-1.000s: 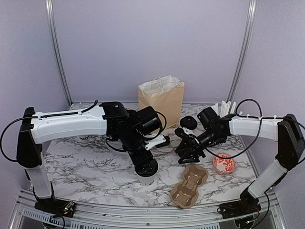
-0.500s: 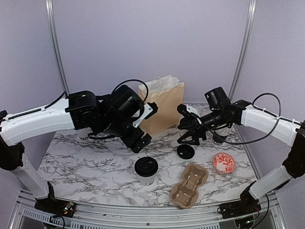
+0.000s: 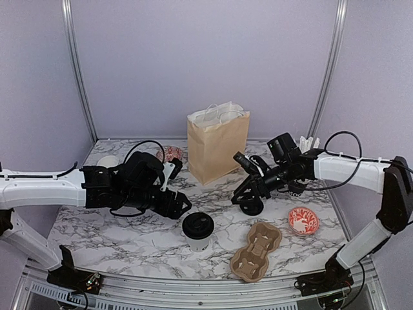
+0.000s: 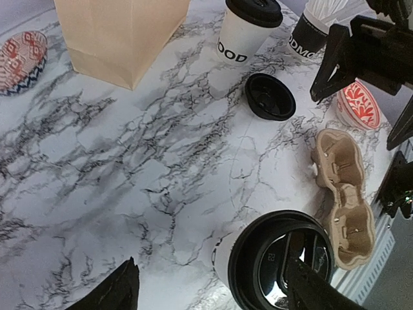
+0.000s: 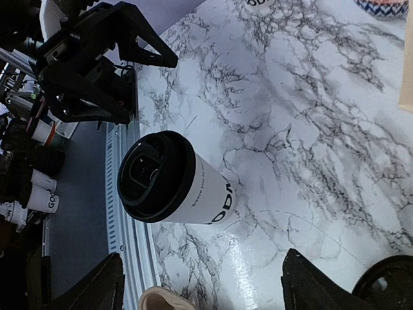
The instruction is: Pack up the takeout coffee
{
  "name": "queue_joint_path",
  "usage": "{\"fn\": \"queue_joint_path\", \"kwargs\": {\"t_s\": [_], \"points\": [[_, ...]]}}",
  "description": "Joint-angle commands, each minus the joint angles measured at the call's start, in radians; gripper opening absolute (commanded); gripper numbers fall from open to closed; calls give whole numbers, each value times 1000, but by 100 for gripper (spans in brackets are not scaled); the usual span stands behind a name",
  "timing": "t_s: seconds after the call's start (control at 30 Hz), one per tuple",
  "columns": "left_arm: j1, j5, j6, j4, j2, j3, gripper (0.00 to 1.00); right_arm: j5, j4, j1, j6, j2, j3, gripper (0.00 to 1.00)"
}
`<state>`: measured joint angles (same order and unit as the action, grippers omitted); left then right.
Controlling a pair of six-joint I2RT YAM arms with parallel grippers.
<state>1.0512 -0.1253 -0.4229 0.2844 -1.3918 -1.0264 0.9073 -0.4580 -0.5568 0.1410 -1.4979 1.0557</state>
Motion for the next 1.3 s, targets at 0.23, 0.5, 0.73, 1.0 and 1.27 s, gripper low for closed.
{"fn": "queue_joint_path", "kwargs": {"t_s": [0.23,0.5,0.73,1.0,1.27], "points": [[3,191,-259,-427,38,229,78,95,103,-134,-125,-141,-21,71],[4,220,-261,-461,12,274,68,97,54,-180,-93,-258,69,69],[15,227,-277,-466,15,320,58,113,19,-200,-64,-303,106,73],[35,226,-307,-461,-21,353,48,-31,-2,-201,-46,-341,112,68],[38,204,-356,-461,-53,418,40,-240,-37,-201,-55,-405,150,58]]}}
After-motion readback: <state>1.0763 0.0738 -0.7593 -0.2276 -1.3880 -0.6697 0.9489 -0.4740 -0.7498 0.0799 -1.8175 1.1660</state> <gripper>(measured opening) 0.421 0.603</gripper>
